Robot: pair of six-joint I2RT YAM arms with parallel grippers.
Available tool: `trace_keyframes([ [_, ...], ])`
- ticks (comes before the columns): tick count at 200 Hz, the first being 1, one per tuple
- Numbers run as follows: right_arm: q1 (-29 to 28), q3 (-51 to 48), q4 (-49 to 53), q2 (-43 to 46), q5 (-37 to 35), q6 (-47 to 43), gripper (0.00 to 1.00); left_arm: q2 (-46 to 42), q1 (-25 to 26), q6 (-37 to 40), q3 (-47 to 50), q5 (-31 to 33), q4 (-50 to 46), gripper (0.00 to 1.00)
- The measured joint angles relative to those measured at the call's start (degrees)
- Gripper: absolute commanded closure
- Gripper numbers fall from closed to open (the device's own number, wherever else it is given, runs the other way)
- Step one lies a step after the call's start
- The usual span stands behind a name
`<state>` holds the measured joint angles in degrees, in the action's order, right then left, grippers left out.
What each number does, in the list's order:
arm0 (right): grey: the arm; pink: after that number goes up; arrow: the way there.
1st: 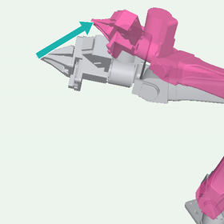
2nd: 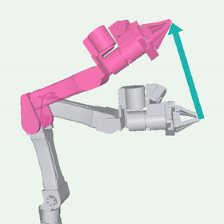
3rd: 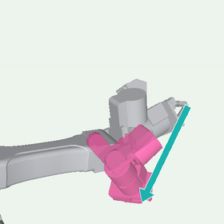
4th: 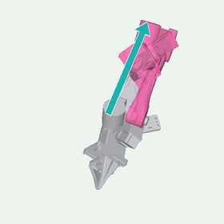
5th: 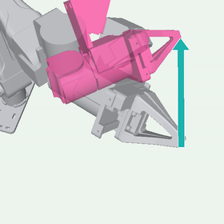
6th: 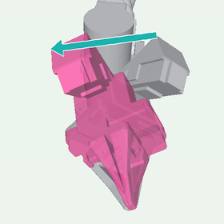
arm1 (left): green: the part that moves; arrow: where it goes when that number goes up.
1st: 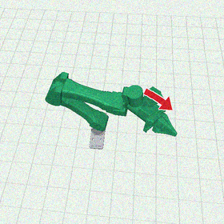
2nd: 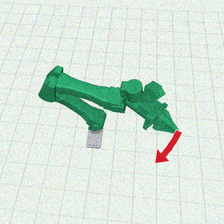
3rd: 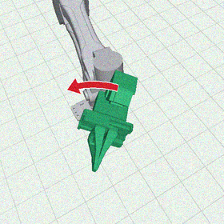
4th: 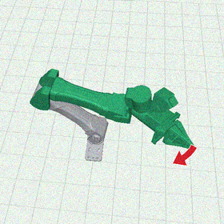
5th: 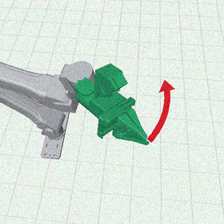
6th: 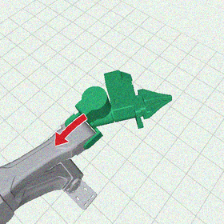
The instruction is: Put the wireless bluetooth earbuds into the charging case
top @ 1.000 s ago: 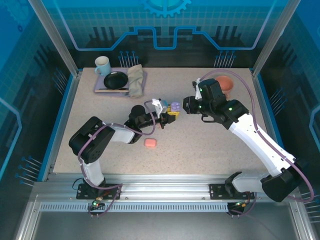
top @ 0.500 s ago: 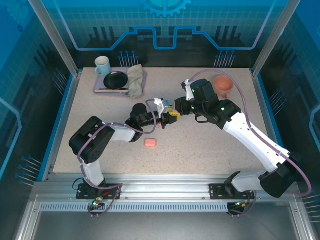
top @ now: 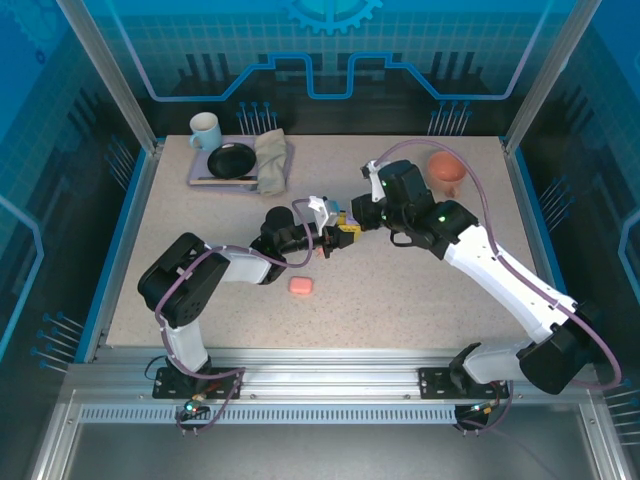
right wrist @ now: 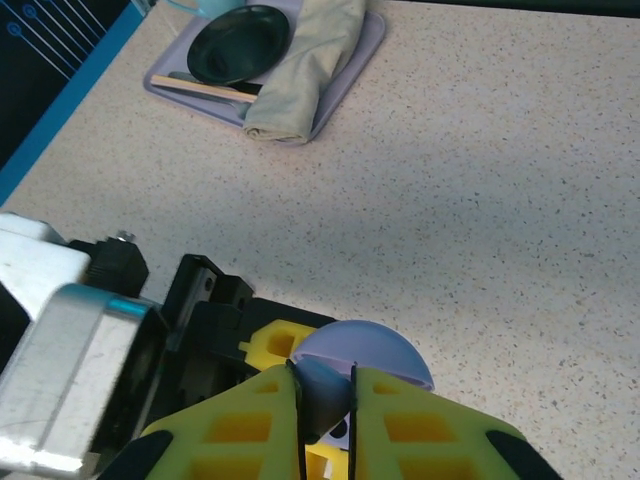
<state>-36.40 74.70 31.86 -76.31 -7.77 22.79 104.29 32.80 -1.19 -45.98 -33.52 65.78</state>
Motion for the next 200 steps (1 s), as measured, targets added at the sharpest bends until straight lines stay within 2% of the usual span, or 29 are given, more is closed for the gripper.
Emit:
trace_keyframes([
  [200, -0.9, -2.71, -2.75, -1.07, -4.04, -1.05, 0.87, -0.79, 0.0, 0.0, -0.07, -0.02, -1.68, 1.0],
])
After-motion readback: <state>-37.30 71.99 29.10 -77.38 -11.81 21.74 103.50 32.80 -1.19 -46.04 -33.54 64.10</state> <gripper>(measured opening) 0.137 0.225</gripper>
